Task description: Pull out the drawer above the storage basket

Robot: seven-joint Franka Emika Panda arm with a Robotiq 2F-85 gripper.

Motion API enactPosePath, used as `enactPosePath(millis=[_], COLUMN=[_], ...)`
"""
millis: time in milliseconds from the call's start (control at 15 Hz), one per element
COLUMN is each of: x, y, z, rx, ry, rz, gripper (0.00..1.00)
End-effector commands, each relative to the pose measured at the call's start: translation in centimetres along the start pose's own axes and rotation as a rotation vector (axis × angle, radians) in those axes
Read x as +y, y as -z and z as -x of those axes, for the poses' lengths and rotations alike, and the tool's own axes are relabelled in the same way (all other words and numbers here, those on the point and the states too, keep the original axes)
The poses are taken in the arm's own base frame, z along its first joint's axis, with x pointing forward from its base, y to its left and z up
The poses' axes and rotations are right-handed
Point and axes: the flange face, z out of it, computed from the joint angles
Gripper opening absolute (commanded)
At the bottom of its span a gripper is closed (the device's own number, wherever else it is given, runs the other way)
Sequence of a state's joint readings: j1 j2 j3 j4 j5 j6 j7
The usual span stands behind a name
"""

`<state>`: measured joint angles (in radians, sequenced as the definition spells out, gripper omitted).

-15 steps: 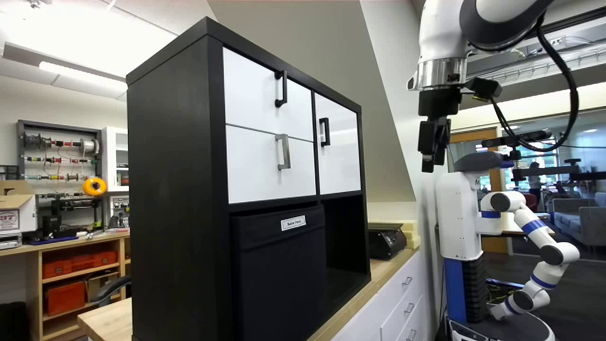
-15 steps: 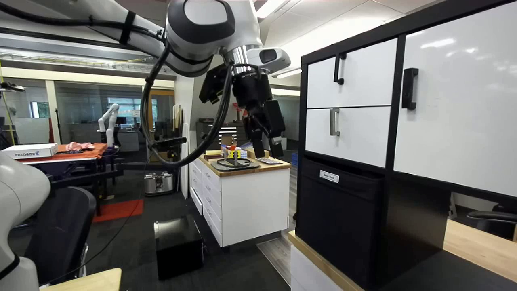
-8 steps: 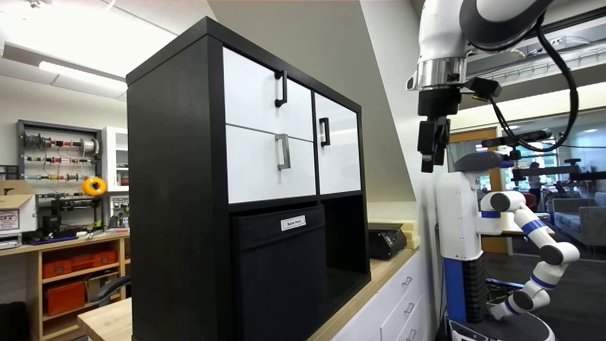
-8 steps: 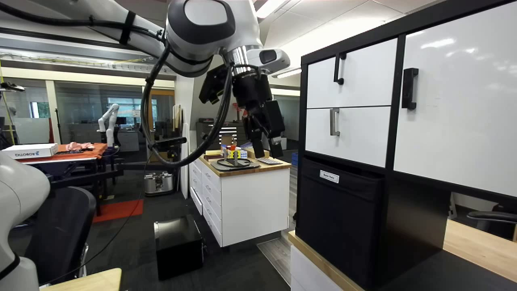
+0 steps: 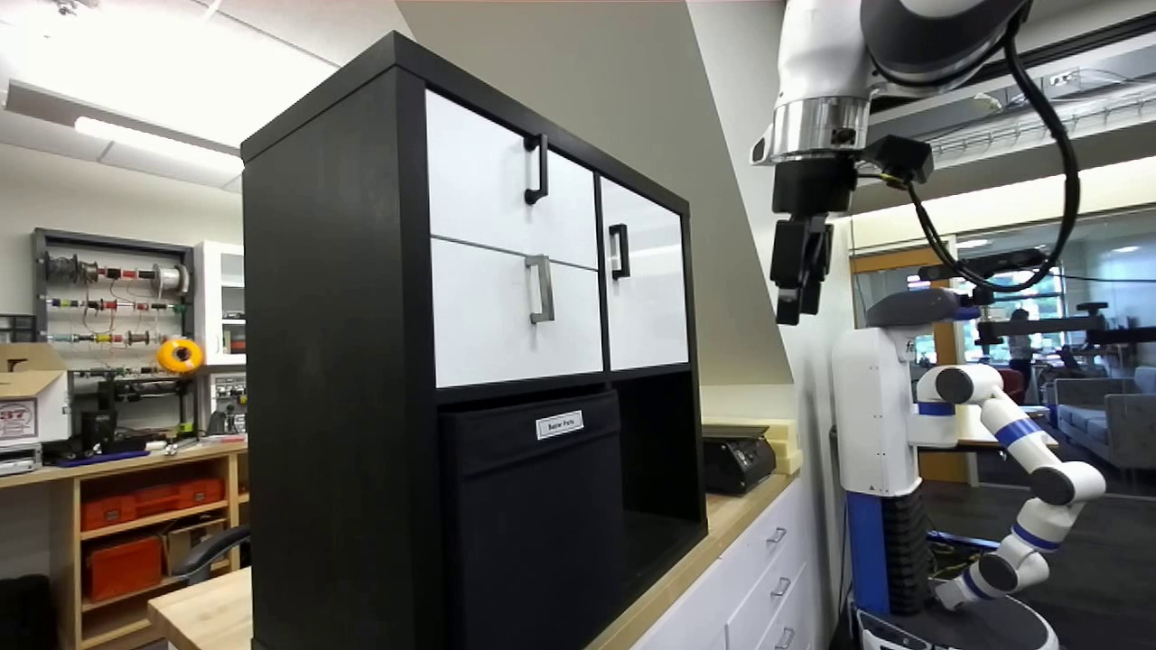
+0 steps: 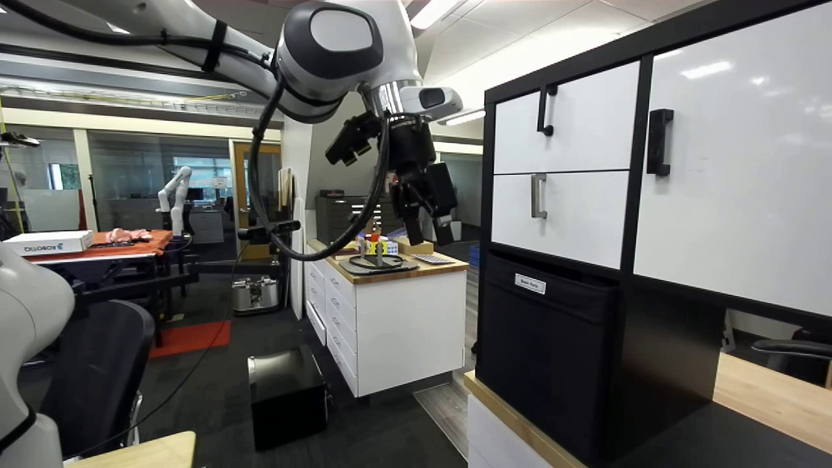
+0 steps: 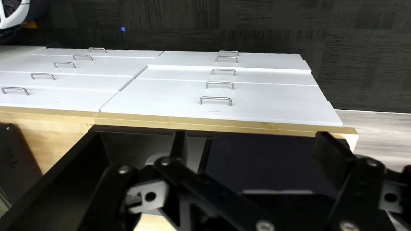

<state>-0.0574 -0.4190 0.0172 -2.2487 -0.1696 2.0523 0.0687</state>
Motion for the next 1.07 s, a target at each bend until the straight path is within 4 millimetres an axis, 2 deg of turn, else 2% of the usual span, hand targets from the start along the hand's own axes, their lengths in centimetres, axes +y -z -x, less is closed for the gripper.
enactPosePath(millis=[0,400,1000], x=[-0.8,-2.0,-3.6], y=[0.9,2.2,1.9], z=[-3.0,-7.7,-14.8], rx=[0.062,0.156,0.206], ry=[0.013,0.048,0.067], rz=[-0.033,-0.030,-0.063], gripper=[1.00,1.00,1.00])
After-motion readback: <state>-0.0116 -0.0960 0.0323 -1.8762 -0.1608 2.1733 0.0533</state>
